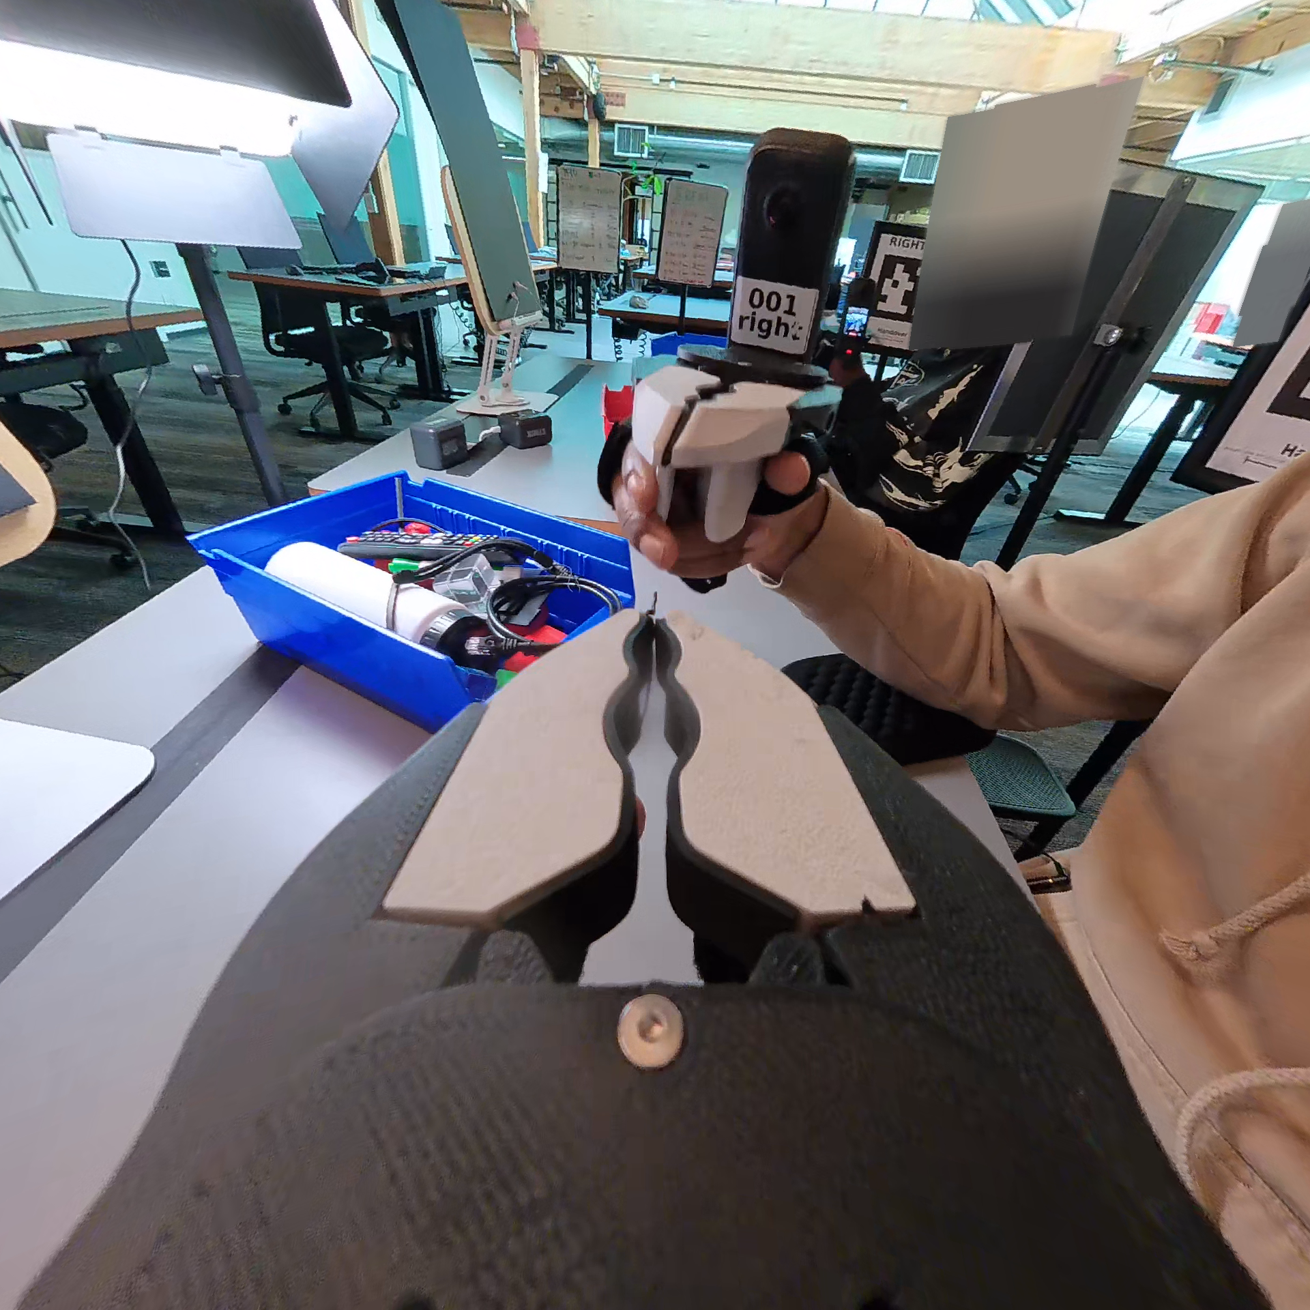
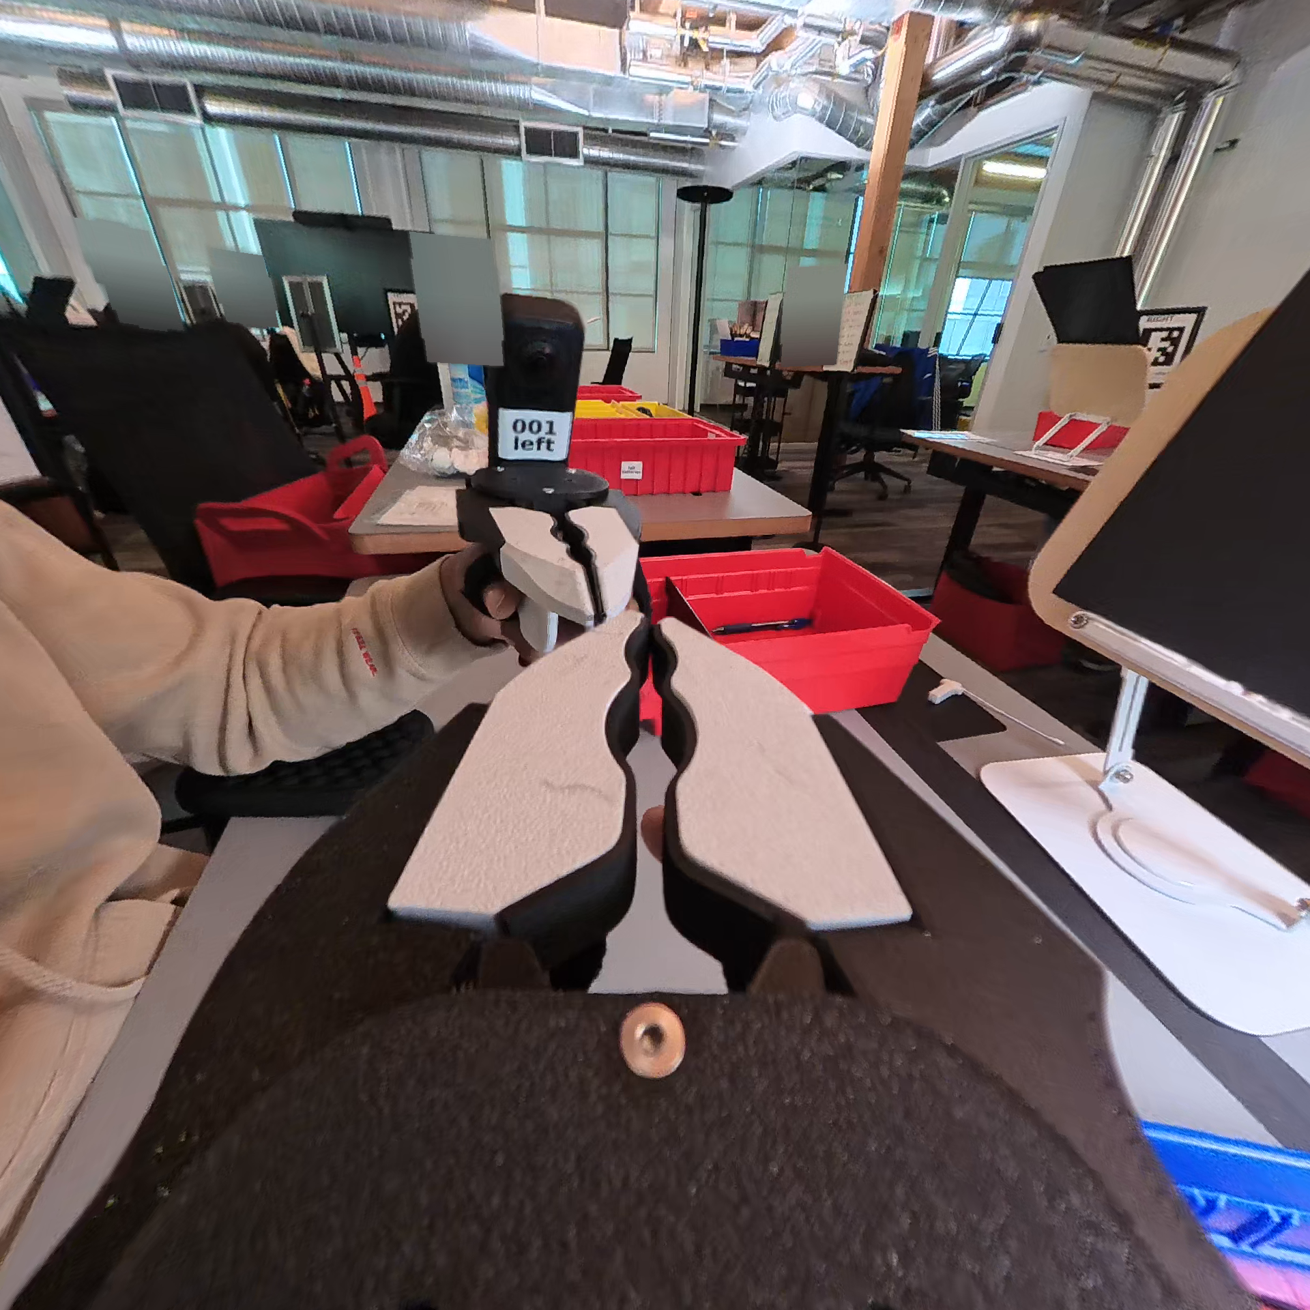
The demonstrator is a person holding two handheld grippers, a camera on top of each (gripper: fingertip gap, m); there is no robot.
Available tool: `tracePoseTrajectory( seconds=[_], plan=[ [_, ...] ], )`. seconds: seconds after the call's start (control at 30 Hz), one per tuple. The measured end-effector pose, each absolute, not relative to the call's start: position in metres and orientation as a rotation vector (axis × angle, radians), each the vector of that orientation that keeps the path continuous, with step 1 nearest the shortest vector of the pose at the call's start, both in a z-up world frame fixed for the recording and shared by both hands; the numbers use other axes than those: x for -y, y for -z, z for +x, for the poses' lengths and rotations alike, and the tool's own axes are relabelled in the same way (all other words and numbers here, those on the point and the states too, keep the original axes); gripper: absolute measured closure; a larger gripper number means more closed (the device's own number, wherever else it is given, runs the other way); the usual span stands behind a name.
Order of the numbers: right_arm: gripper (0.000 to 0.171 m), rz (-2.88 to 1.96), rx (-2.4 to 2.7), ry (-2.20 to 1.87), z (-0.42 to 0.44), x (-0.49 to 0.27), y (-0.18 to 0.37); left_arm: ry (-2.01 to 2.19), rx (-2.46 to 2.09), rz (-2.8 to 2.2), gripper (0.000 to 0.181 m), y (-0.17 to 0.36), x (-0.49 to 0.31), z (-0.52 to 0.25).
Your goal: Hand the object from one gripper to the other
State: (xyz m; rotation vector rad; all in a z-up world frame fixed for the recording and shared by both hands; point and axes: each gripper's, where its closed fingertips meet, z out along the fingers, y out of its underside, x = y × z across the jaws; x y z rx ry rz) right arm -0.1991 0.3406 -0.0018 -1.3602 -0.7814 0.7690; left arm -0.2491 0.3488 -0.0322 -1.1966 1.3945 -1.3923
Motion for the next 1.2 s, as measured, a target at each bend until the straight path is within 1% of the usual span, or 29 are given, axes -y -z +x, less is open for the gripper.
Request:
tracePoseTrajectory(
  seconds=[0.07,0.13,0.2,0.27,0.37,0.5,0.53,0.57,0.6,0.7,0.77,0.83,0.93,1.03,1.13,1.2],
  plan=[
    [0.17,-1.352,0.843,-0.717,-0.212,-0.339,0.01,1.405,-1.41,-1.199,0.18,0.035,-0.345,-0.246],
    [0.164,-1.373,0.925,-0.699,-0.231,-0.337,0.025,1.406,-1.431,-1.199,0.181,0.039,-0.341,-0.243],
    [0.163,-1.384,0.949,-0.703,-0.242,-0.338,0.033,1.397,-1.458,-1.197,0.181,0.042,-0.336,-0.241],
    [0.163,-1.385,0.954,-0.713,-0.246,-0.339,0.037,1.387,-1.477,-1.19,0.181,0.043,-0.333,-0.24],
    [0.17,-1.385,0.97,-0.718,-0.246,-0.337,0.039,1.385,-1.488,-1.181,0.181,0.043,-0.33,-0.24],
    [0.171,-1.384,0.977,-0.727,-0.247,-0.336,0.037,1.402,-1.48,-1.171,0.18,0.041,-0.329,-0.24],
    [0.171,-1.381,0.978,-0.724,-0.246,-0.336,0.036,1.407,-1.468,-1.171,0.174,0.04,-0.33,-0.241],
    [0.171,-1.376,0.977,-0.725,-0.245,-0.335,0.034,1.407,-1.45,-1.174,0.163,0.038,-0.333,-0.242],
    [0.171,-1.373,0.97,-0.725,-0.241,-0.335,0.031,1.403,-1.426,-1.175,0.157,0.034,-0.337,-0.244],
    [0.171,-1.396,0.884,-0.623,-0.209,-0.347,0.018,1.407,-1.339,-1.172,0.149,0.019,-0.352,-0.256],
    [0.171,-1.433,0.783,-0.505,-0.171,-0.361,0.01,1.392,-1.283,-1.178,0.149,0.011,-0.364,-0.265],
    [0.171,-1.512,0.671,-0.289,-0.12,-0.382,0.014,1.373,-1.239,-1.183,0.15,0.006,-0.374,-0.272],
    [0.17,-1.683,0.536,0.041,-0.038,-0.405,0.043,1.361,-1.204,-1.197,0.152,0.005,-0.382,-0.276],
    [0.17,-1.897,0.46,0.224,0.021,-0.413,0.085,1.333,-1.221,-1.219,0.152,0.013,-0.385,-0.272],
    [0.17,-2.103,0.409,0.267,0.051,-0.409,0.122,1.311,-1.242,-1.238,0.152,0.021,-0.386,-0.268],
    [0.17,-2.258,0.448,0.134,0.045,-0.396,0.146,1.306,-1.249,-1.247,0.153,0.024,-0.387,-0.266]
  ],
)
